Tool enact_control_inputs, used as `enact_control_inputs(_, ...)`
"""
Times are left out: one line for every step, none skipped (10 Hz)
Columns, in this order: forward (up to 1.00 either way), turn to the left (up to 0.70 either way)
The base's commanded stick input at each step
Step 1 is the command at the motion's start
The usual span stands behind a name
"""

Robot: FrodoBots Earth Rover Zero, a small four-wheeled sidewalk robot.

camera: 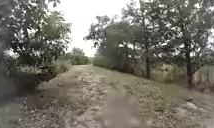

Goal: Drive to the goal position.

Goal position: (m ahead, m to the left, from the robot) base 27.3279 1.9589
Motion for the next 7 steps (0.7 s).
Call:
enact_control_inputs(0.70,0.00)
enact_control_inputs(0.70,0.31)
enact_control_inputs(0.70,0.35)
enact_control_inputs(0.70,0.35)
enact_control_inputs(0.70,0.24)
enact_control_inputs(0.70,0.00)
enact_control_inputs(0.70,0.00)
